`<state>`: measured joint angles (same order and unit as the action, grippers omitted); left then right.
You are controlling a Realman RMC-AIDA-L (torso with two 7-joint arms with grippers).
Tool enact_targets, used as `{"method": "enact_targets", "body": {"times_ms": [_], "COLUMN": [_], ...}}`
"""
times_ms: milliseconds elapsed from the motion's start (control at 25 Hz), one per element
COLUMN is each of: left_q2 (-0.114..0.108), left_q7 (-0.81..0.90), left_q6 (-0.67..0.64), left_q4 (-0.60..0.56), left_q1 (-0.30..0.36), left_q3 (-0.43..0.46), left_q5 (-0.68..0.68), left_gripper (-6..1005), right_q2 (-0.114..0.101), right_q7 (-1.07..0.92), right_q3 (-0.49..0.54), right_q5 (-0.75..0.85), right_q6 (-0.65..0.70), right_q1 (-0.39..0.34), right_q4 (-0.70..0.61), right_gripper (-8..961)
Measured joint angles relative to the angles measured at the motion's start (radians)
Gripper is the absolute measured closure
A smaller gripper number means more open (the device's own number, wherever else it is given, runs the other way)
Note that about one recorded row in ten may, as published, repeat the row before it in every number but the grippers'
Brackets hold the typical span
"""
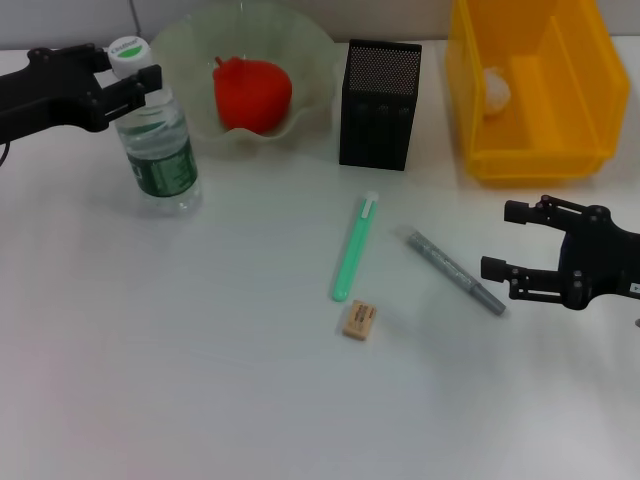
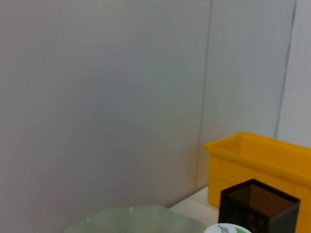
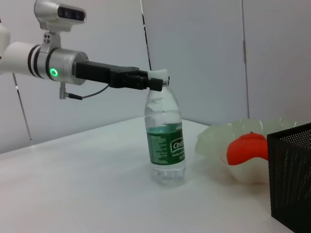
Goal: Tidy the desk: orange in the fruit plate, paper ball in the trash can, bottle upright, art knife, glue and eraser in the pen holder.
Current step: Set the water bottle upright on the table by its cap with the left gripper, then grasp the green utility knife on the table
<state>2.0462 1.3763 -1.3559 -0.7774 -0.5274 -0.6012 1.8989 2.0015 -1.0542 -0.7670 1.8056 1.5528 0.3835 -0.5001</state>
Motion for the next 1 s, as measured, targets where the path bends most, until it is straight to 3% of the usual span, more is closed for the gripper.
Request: {"method": "enact_targets", "body": {"times_ms": [680, 1000], "left_q2": [0.012, 0.012], "left_q7": [-0.054, -0.054], "left_q6": [0.071, 0.082], "left_q4": [0.031, 0.035], "left_q1": [0.001, 0.001], "left_q3": [0.000, -0.008], "left_q5": [-0.026, -0.027], "left_gripper": [553, 424], "right_q2": [0.000, 0.000], "right_q7": [-0.003, -0.004], "right_q3": [0.006, 0.009], "right_q5": [0.000, 0.000], "right_q6": [0.003, 0.003], "right_q1": [0.000, 0.001], "right_q4": [0.000, 0.000], "right_gripper": [179, 181]}}
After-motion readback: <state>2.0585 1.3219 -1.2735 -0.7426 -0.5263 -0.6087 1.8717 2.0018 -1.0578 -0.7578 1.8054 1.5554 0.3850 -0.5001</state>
